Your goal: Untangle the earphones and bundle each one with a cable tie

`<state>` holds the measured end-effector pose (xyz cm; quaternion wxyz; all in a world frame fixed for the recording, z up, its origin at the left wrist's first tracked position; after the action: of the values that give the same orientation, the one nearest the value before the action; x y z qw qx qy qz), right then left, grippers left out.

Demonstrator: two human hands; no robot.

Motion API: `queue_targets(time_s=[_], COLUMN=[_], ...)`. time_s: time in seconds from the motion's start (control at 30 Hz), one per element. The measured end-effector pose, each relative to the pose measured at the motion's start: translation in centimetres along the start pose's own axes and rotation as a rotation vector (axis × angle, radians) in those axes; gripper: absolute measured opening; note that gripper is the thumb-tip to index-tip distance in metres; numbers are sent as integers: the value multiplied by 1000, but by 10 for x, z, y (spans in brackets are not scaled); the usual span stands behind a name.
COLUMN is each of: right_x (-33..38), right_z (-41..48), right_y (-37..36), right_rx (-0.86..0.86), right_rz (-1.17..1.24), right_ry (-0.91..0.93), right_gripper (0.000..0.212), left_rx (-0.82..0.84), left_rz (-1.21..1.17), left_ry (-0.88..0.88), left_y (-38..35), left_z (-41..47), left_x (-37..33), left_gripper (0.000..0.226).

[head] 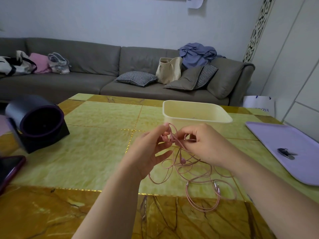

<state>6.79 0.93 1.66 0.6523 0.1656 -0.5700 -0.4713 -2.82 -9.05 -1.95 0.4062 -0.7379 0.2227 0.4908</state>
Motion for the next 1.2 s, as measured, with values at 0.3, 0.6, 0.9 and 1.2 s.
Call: queue_targets(time_s=[0.3, 0.6, 0.9, 1.2], right_x=[-8, -13, -7, -13], right_z=[-5, -5, 0, 0], right_y=[-9, -27, -21, -13], right_rx=[121, -48, 13, 178], right_rz=[539, 615, 1029, 1193], right_ry=[-214, -249, -465, -588], right_gripper=[15, 19, 18, 11], left_rx=[31, 38, 58, 126], left_rz=[22, -36, -107, -214], left_ry=[-52, -74, -76, -76], left_y=[-1, 2, 4, 3], left_z=[-4, -6, -8, -10], left_x=[-6, -7, -9, -13], left_gripper=[8, 14, 20, 26])
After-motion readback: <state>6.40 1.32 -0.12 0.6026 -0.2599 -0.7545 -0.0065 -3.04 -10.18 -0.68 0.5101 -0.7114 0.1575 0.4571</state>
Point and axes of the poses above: each hand's wrist, its own z-axis towards the middle knuckle, its own y-axis out of the back of the hand, x = y × z, the point moved 3 cm from there along z, towards the middle knuckle, and after that the axes turned 4 degrees about y, right-handed, at the moved point
